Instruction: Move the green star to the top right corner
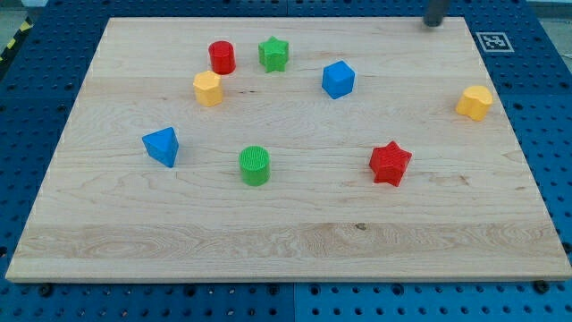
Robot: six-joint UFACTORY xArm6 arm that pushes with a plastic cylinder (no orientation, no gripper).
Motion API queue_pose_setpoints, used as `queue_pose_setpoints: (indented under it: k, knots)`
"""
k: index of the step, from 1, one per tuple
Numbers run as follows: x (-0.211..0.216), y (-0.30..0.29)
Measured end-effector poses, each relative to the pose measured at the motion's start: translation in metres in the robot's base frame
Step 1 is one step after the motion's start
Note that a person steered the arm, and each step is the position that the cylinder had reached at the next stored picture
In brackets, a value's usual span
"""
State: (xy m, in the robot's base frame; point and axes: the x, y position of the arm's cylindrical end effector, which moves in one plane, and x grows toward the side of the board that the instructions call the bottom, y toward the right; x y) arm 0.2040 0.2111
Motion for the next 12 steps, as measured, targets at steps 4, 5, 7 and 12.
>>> queue_pose_setpoints:
  k: [4, 5, 7, 12]
  knots:
    - [0.000, -0.113]
    - [-0.001, -0.130]
    - [-0.003, -0.196]
    - [0.103, -0.256]
